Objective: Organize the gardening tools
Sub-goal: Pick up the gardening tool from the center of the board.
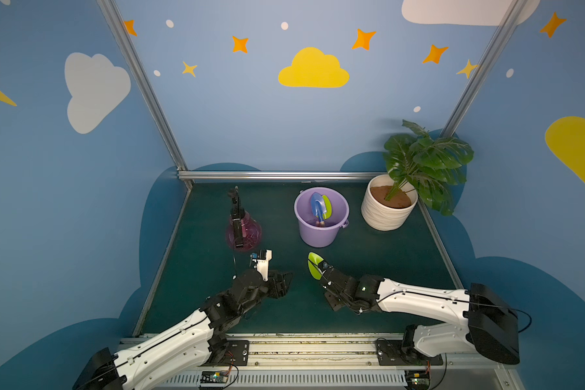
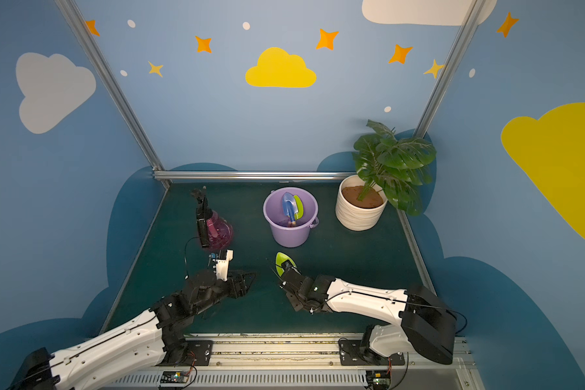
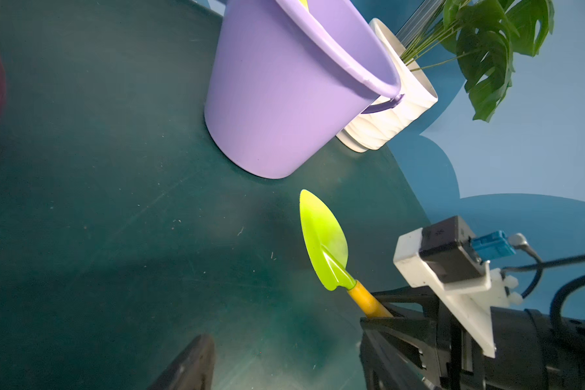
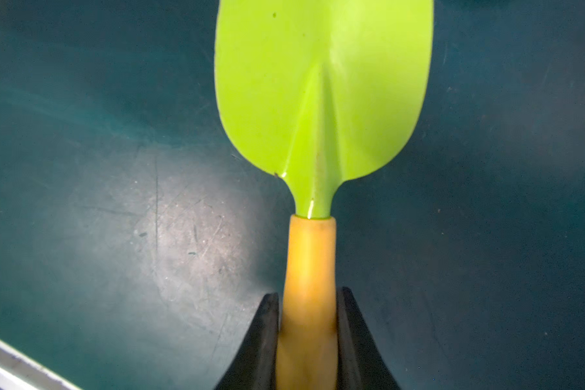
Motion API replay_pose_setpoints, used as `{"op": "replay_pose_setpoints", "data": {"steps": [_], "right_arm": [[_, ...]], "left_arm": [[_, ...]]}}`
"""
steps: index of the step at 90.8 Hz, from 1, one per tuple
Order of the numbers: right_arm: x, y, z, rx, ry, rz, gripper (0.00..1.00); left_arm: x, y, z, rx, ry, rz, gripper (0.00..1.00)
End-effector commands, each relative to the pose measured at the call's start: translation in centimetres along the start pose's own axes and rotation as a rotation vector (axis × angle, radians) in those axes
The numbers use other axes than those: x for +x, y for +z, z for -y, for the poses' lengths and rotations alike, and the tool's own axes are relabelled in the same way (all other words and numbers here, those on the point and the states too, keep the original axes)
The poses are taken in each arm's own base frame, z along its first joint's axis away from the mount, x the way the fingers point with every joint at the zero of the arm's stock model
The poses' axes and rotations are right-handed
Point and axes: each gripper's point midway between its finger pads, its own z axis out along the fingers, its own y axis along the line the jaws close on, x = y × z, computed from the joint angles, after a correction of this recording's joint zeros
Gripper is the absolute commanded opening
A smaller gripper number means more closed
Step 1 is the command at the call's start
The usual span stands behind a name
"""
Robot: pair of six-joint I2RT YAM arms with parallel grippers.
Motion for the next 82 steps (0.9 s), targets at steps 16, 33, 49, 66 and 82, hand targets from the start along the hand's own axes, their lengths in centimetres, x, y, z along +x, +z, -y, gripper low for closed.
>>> {"op": "replay_pose_setpoints", "data": {"steps": [16, 33, 49, 66, 82], "right_arm": [[-1.5, -1.5, -2.6, -0.105, -0.063, 0.104, 0.04], [-1.8, -2.5, -3.6, -0.139, -0.102, 0.161, 0.04], [-2.1, -3.6, -4.6, -0.192, -0.128, 0.202, 0.04], [-0.8, -3.0, -6.0, -0.256, -0.175, 0.165, 0.04], [-0.6, -2.6, -6.7, -0.253, -0.204, 0.153, 0.04]], "left_arm": [[-0.3, 0.8, 2.8, 0.146, -0.116, -0.046, 0.78], [-0.4, 1.1, 2.7, 0.140, -0.131, -0.050, 0.78], [-0.3, 1.4, 2.3, 0.127, -0.142, -0.048, 0.76], [-0.3, 1.7, 2.4, 0.137, -0.146, -0.049, 0.70], [-0.4, 1.7, 2.5, 0.149, -0.143, -0.048, 0.54]]}}
